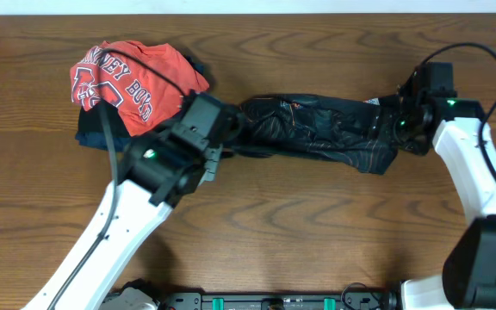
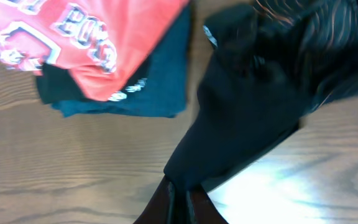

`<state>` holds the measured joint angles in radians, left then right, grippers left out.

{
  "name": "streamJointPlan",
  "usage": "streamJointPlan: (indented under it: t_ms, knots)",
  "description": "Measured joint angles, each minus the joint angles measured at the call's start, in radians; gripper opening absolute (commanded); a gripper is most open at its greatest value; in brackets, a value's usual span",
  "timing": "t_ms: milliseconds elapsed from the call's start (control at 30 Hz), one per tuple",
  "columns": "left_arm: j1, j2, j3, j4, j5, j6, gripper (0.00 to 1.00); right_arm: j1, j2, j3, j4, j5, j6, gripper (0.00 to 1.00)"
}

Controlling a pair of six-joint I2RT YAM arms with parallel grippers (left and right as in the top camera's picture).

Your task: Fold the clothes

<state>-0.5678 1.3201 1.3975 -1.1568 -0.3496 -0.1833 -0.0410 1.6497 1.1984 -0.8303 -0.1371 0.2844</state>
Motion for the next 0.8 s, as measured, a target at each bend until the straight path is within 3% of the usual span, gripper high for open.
streamJointPlan:
  t_ms: [333,467,600,800]
  knots:
    - [0.011,-0.041,0.0,-0.015,-0.057,0.0,0.06,0.0,0.098,-0.064,0.034,0.0,0.019,0.68]
    - [0.011,-0.041,0.0,-0.016,-0.079,0.0,0.06,0.0,0.12,-0.115,0.071,-0.001,0.017,0.42]
    - [0.011,-0.041,0.0,-0.018,-0.106,-0.003,0.06,0.0,0.122,-0.162,0.144,-0.011,0.019,0.04]
    - [0.011,-0.041,0.003,-0.047,-0.137,-0.006,0.06,-0.015,0.122,-0.158,0.212,-0.159,-0.036,0.01]
